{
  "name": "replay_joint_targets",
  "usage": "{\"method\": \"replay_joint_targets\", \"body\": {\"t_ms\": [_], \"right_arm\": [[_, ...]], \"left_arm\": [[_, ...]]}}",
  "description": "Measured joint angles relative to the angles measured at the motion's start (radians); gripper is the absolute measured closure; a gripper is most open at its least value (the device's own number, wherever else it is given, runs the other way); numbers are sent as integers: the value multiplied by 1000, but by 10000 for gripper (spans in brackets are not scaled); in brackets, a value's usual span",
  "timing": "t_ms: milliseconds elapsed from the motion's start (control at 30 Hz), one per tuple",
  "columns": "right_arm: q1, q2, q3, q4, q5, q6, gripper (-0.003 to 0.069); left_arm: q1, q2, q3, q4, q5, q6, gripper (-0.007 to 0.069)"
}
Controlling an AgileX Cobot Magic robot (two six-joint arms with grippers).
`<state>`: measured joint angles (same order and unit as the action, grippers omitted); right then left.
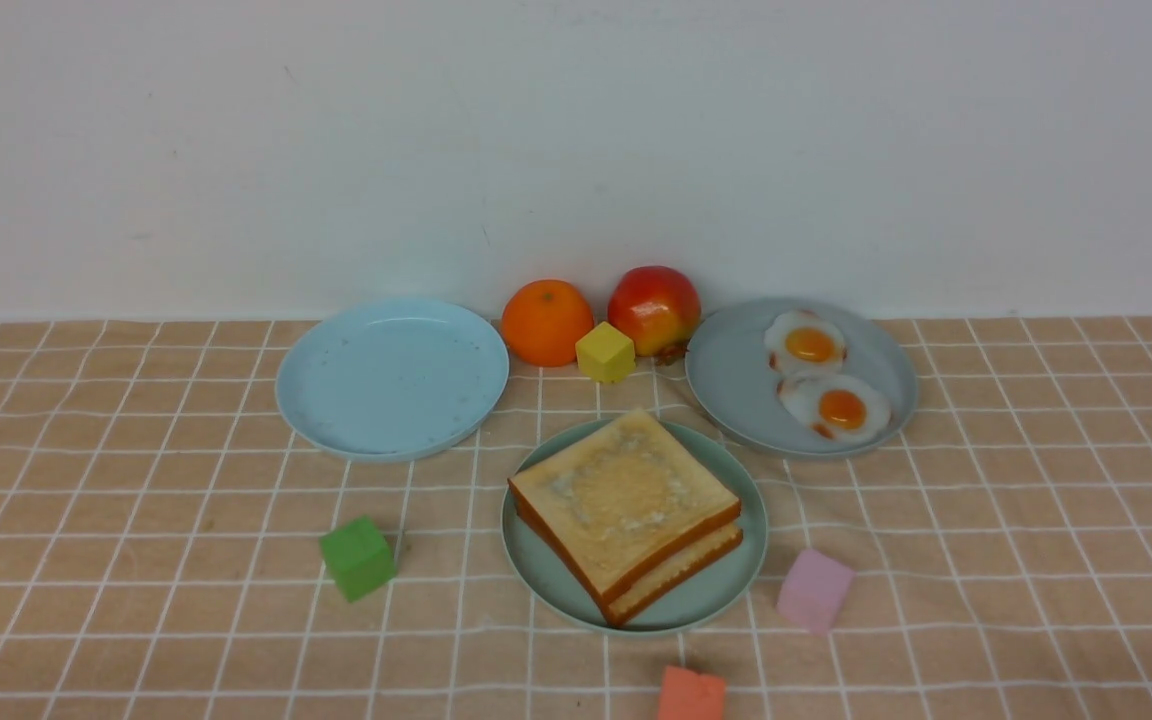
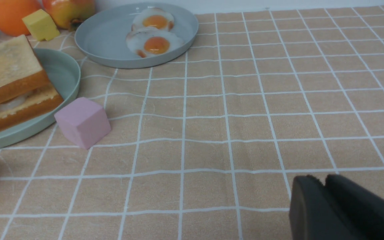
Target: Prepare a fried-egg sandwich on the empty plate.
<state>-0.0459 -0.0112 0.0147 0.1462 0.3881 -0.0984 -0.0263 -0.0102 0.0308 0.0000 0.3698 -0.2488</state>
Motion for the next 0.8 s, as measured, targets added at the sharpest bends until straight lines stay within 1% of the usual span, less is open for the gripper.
{"method": "replay_joint_targets", "body": {"t_ms": [800], "right_arm": [[0,0,0,0,0,0,545]], "left_arm": [[0,0,0,0,0,0,611]]}}
